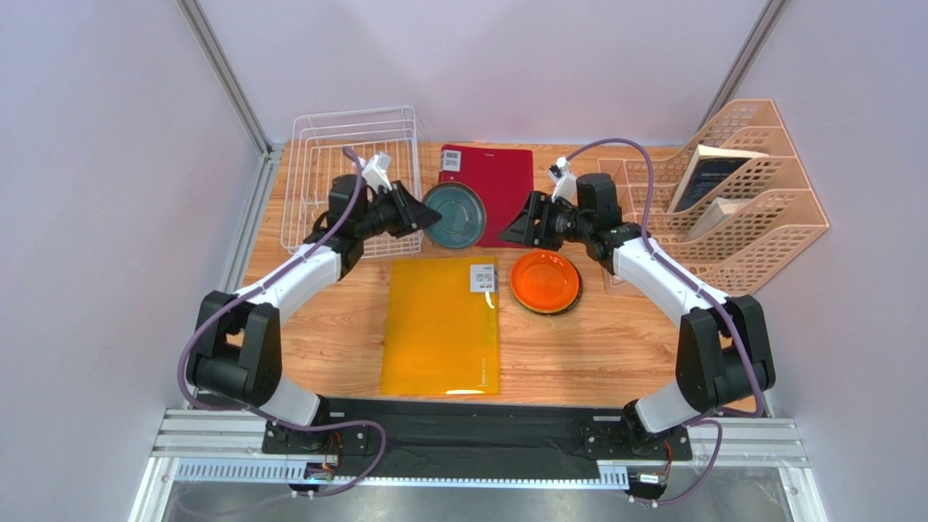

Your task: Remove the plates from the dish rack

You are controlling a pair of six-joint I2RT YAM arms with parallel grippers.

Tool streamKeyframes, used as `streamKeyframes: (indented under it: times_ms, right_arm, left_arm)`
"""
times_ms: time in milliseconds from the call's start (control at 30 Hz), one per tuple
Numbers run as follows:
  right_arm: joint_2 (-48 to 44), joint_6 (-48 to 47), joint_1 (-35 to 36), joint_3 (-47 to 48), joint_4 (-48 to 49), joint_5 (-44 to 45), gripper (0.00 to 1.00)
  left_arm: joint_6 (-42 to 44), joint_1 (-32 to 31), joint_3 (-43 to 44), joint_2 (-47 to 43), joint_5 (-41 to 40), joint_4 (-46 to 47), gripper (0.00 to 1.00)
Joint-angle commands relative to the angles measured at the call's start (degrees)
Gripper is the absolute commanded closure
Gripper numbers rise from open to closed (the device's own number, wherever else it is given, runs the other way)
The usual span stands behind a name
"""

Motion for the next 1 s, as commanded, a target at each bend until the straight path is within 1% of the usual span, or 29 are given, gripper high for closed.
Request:
streamKeyframes:
  times_ms: [0, 267, 400, 500, 533, 600, 633, 667, 700, 767, 800, 833, 867, 900, 933, 967]
  right_arm:
    - [1.3, 2.2, 0.4, 1.6, 6.8, -3.9, 0.34]
    - [5.3, 2.4, 0.4, 2.4, 8.0, -5.8, 0.34]
    - [6.8, 3.3, 0.6, 1.7, 12.0, -7.9, 0.39]
    - [7.0, 3.9, 0.2, 0.1, 14.5, -8.7, 0.88]
    - [6.7, 4.0, 0.1, -0.1, 14.6, -8.6, 1.00]
    - [5.8, 4.1, -0.1, -1.4, 15.6, -8.5, 1.00]
    - [4.7, 4.1, -0.5, -3.1, 16.0, -8.1, 1.00]
    - [4.0, 4.0, -0.7, -3.9, 16.5, -7.6, 1.00]
    - [3.2, 4.0, -1.0, -4.7, 16.6, -7.3, 1.00]
    - [1.0, 3.9, -2.3, -6.6, 15.6, -5.4, 1.00]
    - [0.1, 3.7, -2.9, -7.2, 15.2, -4.7, 1.00]
    - [-1.8, 3.4, -4.0, -7.9, 13.3, -3.8, 1.00]
    - [-3.0, 3.0, -4.7, -8.7, 12.2, -2.1, 1.00]
    - [-4.1, 2.6, -5.3, -9.2, 11.2, -1.2, 1.00]
    - [-6.3, 1.6, -6.6, -9.7, 9.2, -0.6, 1.00]
    - [-7.4, 1.0, -7.2, -10.2, 8.8, 0.8, 1.00]
  left_arm:
    - [-3.6, -3.3, 0.6, 0.9, 4.0, 9.1, 1.00]
    - [-5.1, -8.5, 2.1, 3.5, 6.1, 12.3, 1.00]
    - [-6.0, -9.7, 2.2, 4.3, 8.1, 14.9, 1.00]
    - [-6.7, -9.9, 2.5, 5.6, 9.2, 15.9, 1.00]
    - [-6.9, -9.9, 2.0, 5.8, 9.3, 16.4, 1.00]
    - [-7.2, -9.9, 1.4, 5.7, 8.9, 17.3, 1.00]
    - [-7.1, -9.9, 1.0, 6.0, 8.9, 17.6, 0.98]
    - [-6.6, -9.9, 1.0, 6.0, 8.8, 17.5, 0.91]
    - [-6.3, -9.8, 1.0, 6.3, 8.9, 17.2, 0.74]
    - [-4.5, -9.8, 1.3, 6.4, 8.9, 15.7, 0.59]
    - [-3.8, -9.8, 1.4, 6.4, 8.0, 15.0, 0.44]
    - [-3.2, -9.8, 1.5, 6.3, 7.4, 13.3, 0.40]
    - [-1.4, -9.8, 1.6, 6.1, 6.9, 12.1, 0.37]
    - [0.1, -9.8, 1.7, 5.6, 5.2, 10.7, 0.31]
    - [1.6, -9.8, 2.4, 5.3, 4.1, 6.9, 0.30]
    - [4.4, -9.8, 2.5, 5.0, 2.7, 5.3, 0.29]
